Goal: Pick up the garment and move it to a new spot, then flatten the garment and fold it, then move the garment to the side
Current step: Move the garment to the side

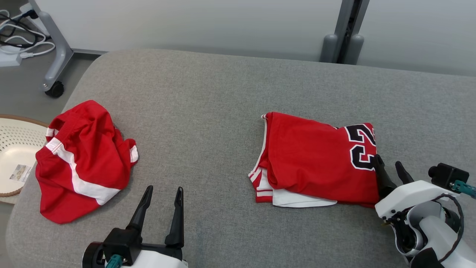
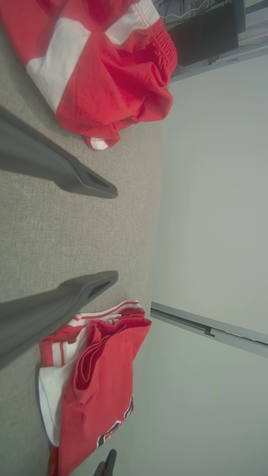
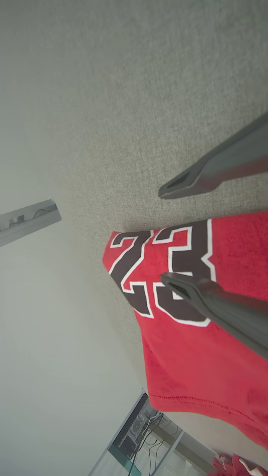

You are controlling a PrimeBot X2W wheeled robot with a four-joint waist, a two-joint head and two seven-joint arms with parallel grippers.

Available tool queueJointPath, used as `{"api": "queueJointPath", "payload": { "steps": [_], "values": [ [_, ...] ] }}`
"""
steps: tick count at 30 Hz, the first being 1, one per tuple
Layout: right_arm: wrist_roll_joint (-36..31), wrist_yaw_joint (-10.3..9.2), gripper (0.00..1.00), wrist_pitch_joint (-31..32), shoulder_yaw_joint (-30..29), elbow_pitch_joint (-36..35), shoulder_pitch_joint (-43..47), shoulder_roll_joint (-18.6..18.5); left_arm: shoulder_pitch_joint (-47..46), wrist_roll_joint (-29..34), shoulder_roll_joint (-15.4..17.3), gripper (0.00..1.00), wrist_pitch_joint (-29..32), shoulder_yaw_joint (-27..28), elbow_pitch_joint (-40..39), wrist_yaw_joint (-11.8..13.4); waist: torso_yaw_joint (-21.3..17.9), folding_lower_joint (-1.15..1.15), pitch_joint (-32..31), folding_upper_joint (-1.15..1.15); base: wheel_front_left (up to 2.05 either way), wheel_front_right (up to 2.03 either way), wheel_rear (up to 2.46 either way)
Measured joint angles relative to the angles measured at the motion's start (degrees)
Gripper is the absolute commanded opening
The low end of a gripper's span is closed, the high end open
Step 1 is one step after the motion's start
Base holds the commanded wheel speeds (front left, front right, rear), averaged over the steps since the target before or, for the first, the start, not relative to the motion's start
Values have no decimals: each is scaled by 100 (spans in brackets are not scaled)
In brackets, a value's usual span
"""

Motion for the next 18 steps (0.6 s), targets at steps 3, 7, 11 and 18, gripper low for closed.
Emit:
{"api": "queueJointPath", "payload": {
  "steps": [3,7,11,18],
  "values": [
    [-23,0,100,0,164,240,-142,-58,-61,-25,0,100,0,-37,-8,5,58,0,106,0,0,0,0],
    [-1,0,100,0,360,522,-323,-62,-166,-81,1,100,0,-79,-25,22,105,0,237,0,0,0,0],
    [132,0,100,-2,622,746,-455,-53,-218,-108,0,100,0,-151,-9,36,146,0,344,0,0,0,0],
    [344,0,0,4,1185,915,-609,-103,-294,-172,1,100,0,-213,44,99,210,0,370,0,0,0,0]
  ]
}}
